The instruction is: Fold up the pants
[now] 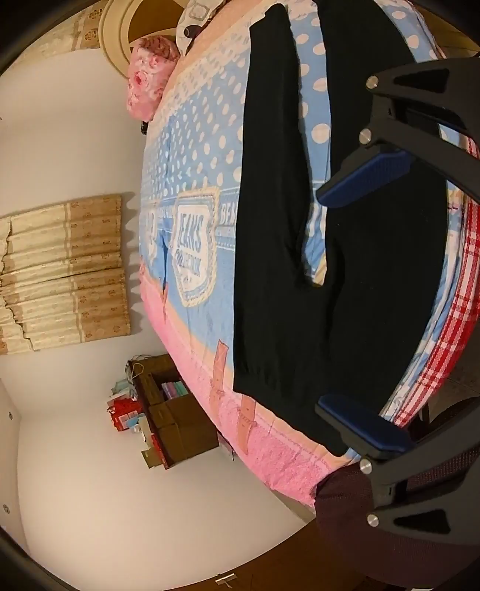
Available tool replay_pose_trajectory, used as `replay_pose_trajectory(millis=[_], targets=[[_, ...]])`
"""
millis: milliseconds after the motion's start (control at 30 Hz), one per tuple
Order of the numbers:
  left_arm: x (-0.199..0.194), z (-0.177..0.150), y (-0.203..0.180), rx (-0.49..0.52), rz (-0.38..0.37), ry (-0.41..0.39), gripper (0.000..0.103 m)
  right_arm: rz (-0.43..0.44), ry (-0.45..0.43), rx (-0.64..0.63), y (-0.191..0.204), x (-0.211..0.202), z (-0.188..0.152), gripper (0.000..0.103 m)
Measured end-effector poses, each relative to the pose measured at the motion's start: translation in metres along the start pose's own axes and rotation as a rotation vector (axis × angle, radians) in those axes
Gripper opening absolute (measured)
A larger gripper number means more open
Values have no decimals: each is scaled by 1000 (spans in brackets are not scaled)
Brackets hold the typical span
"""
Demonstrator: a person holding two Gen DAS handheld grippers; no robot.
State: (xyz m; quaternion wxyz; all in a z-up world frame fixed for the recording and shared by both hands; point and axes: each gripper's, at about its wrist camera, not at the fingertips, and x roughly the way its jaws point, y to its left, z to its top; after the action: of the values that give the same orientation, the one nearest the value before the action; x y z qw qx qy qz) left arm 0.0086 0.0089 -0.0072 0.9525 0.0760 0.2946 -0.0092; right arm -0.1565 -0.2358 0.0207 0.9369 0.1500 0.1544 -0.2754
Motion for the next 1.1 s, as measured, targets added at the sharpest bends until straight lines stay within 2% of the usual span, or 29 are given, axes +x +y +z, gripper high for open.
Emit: replay_pose_trajectory(millis=[1100], targets=[[2, -3, -8, 26, 2, 22, 103, -2, 31, -14, 5, 4, -5, 102]])
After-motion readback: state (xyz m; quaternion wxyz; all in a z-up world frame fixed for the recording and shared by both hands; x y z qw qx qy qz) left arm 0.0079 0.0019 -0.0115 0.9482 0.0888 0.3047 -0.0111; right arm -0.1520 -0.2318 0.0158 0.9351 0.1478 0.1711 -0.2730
